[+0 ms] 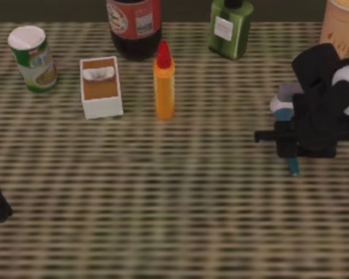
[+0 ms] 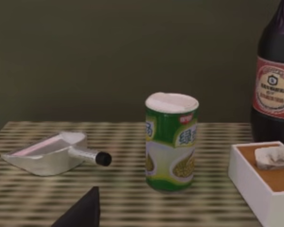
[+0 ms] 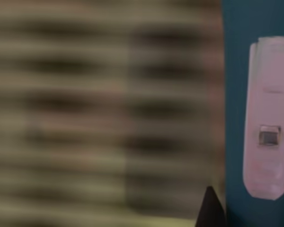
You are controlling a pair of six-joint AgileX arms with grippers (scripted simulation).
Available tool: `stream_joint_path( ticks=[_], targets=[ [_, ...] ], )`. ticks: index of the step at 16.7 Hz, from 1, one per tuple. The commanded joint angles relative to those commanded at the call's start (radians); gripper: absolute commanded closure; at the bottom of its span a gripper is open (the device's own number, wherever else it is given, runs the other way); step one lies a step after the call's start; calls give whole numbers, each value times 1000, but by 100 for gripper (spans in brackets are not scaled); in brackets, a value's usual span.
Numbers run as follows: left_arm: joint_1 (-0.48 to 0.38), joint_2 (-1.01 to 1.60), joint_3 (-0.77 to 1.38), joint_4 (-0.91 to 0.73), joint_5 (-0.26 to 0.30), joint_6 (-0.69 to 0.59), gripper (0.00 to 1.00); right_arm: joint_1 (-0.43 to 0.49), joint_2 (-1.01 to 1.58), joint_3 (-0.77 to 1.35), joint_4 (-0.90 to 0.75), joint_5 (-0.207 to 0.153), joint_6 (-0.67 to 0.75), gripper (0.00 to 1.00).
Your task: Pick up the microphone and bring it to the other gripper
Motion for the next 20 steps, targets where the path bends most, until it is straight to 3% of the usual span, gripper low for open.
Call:
stream_joint_path(
  ticks=[14, 17, 20],
  targets=[
    [0, 0, 0, 0, 0, 0, 0, -17, -280, -309, 1132, -393, -240, 100],
    [0, 0, 0, 0, 0, 0, 0, -19, -332, -344, 1249, -442, -275, 100],
    [0, 0, 0, 0, 0, 0, 0, -20, -344, -350, 1273, -453, -283, 100]
  ],
)
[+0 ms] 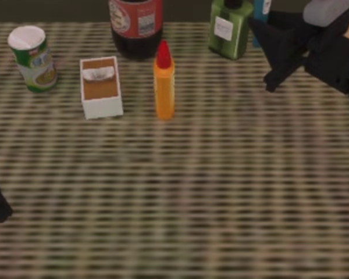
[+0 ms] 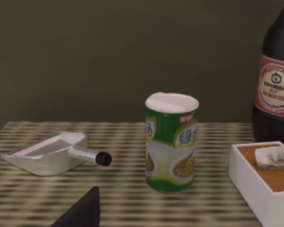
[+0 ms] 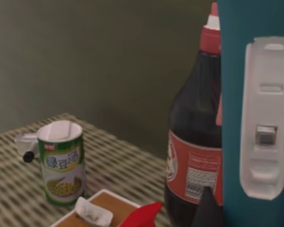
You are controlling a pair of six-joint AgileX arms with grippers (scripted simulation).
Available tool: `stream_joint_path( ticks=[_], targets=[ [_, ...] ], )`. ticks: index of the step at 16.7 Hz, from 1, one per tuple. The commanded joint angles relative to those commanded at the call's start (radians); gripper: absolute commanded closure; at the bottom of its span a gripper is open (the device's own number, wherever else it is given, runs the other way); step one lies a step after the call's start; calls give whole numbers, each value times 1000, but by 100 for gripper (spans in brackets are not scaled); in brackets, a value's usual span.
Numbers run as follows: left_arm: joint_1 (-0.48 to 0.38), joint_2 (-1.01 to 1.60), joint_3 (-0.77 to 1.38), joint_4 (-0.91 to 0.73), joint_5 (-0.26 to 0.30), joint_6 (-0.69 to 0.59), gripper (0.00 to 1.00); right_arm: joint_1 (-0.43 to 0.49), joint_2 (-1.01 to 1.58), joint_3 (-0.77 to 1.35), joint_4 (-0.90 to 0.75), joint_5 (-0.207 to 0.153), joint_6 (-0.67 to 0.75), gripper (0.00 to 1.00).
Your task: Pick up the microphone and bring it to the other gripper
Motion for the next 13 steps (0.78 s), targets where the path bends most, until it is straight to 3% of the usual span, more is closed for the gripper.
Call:
stream_joint_path(
  ticks=[4, 6, 13],
  targets=[
    [0, 0, 0, 0, 0, 0, 0, 7, 4, 4, 0, 4, 3, 100],
    [0, 0, 0, 0, 0, 0, 0, 41, 9, -3, 25, 35, 6, 100],
    [0, 0, 0, 0, 0, 0, 0, 279, 26, -58, 196, 271, 31, 100]
  ],
)
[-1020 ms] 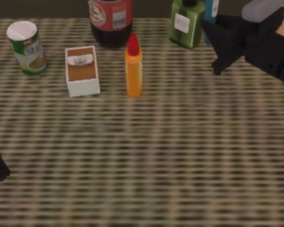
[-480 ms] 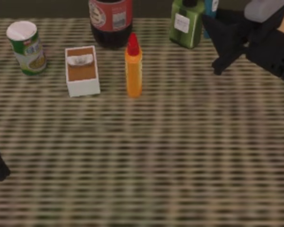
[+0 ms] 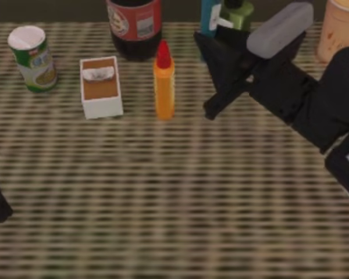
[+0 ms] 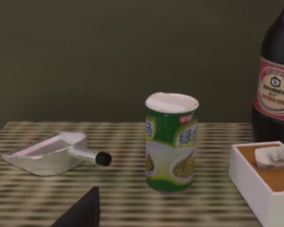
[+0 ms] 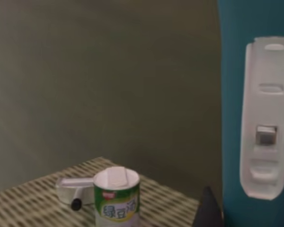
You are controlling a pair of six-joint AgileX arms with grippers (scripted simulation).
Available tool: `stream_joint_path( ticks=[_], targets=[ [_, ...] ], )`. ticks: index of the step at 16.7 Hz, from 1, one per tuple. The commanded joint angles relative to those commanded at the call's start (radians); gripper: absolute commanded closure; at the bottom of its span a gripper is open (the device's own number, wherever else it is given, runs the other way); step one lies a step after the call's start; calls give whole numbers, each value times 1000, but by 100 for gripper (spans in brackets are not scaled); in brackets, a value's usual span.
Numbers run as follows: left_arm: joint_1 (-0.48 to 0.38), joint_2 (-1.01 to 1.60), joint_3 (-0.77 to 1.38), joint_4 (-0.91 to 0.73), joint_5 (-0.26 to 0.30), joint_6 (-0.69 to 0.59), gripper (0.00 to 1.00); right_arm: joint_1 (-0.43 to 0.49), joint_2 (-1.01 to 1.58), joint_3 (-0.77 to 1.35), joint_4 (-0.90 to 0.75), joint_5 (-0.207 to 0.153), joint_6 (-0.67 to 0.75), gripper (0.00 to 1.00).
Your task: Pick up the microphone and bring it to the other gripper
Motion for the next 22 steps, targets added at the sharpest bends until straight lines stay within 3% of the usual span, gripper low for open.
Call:
stream_joint_path(
  ticks=[3, 14, 17, 22],
  targets=[
    [0, 0, 0, 0, 0, 0, 0, 42, 0, -11, 30, 42, 4, 100],
    [-5, 13, 9, 5, 12, 2, 0, 42, 0, -11, 30, 42, 4, 100],
    [-36, 110, 74, 38, 89, 16, 0, 42, 0, -11, 30, 42, 4, 100],
    [-119, 462, 289, 159, 310, 47, 0, 42, 0, -11, 30, 42, 4, 100]
  ],
)
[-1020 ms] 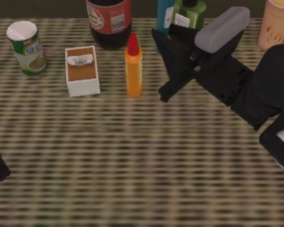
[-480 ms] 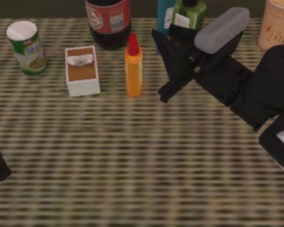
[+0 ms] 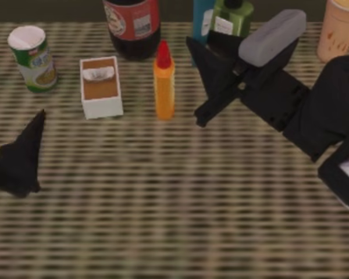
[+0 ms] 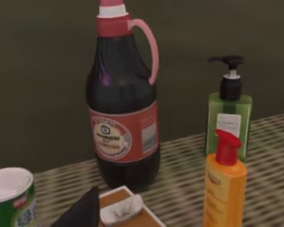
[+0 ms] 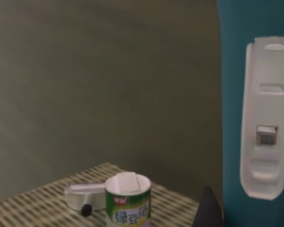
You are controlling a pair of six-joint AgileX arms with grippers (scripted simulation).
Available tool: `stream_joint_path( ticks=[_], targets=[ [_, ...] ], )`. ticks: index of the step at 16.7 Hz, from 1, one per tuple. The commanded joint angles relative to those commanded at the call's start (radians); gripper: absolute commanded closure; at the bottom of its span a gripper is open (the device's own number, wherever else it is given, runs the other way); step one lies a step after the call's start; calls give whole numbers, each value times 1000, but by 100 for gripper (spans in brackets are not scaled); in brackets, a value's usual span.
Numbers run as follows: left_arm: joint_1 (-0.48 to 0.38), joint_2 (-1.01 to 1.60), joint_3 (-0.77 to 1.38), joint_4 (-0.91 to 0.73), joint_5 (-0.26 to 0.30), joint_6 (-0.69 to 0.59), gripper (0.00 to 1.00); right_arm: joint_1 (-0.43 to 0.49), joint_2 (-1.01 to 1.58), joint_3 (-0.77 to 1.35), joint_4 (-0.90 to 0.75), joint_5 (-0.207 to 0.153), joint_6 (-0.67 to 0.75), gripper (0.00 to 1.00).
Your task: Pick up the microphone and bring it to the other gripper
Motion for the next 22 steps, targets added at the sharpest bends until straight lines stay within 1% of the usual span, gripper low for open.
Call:
stream_joint_path(
  ticks=[4, 7, 9, 11, 13, 17, 20, 22],
  targets=[
    [-74, 339, 209, 126, 198, 28, 0, 0, 0, 0, 0, 0, 0, 100],
    [-124, 558, 346, 207, 331, 50, 0, 0, 0, 0, 0, 0, 0, 100],
    [-151, 668, 413, 245, 400, 60, 0, 0, 0, 0, 0, 0, 0, 100],
    [-170, 745, 457, 267, 452, 67, 0, 0, 0, 0, 0, 0, 0, 100],
    [-180, 787, 478, 277, 477, 69, 0, 0, 0, 0, 0, 0, 0, 100],
    [-181, 792, 480, 278, 480, 69, 0, 0, 0, 0, 0, 0, 0, 100],
    [-188, 805, 490, 281, 469, 68, 0, 0, 0, 0, 0, 0, 0, 100],
    [-223, 859, 533, 295, 438, 67, 0, 0, 0, 0, 0, 0, 0, 100]
  ],
)
